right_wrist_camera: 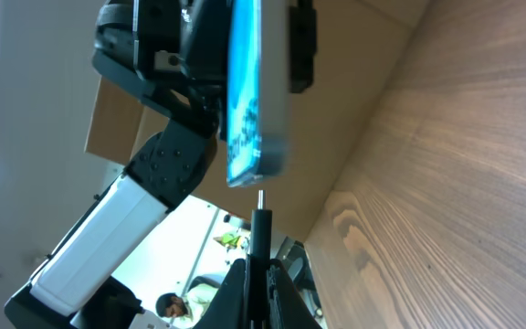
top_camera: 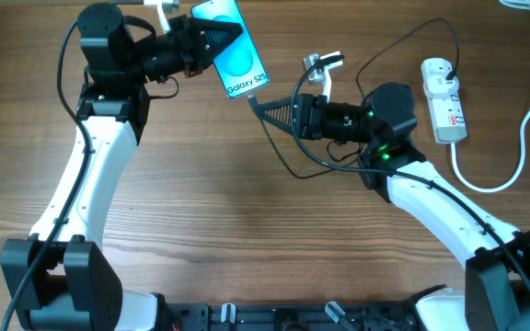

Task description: Plug charger to phone and switch on socket

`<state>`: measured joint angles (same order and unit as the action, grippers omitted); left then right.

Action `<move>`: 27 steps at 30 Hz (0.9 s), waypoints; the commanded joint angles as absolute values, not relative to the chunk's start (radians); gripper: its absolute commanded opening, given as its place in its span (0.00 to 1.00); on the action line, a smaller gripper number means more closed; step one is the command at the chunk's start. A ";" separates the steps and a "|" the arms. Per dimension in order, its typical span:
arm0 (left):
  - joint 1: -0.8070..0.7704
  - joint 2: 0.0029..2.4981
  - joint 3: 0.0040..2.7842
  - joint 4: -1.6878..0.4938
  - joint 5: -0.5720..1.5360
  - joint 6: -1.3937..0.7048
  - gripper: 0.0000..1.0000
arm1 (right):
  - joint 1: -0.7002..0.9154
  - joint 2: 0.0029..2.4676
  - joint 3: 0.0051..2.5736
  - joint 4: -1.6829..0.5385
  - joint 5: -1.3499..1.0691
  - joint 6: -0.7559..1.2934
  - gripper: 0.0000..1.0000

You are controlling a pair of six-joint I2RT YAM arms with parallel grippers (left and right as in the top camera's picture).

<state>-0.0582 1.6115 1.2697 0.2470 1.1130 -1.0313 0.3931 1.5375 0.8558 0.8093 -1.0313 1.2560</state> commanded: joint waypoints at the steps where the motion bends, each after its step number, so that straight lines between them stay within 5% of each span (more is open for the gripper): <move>1: -0.060 1.607 1.283 0.254 1.132 -1.025 0.04 | 0.392 1.549 0.858 0.839 -1.037 1.260 0.04; 27: -0.062 1.607 1.283 0.253 1.137 -1.026 0.04 | 0.385 1.549 0.858 0.827 -1.002 1.258 0.04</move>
<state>-0.0582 1.6115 1.2697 0.2470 1.1130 -1.0313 0.3893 1.5375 0.8558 0.8238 -1.0199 1.2564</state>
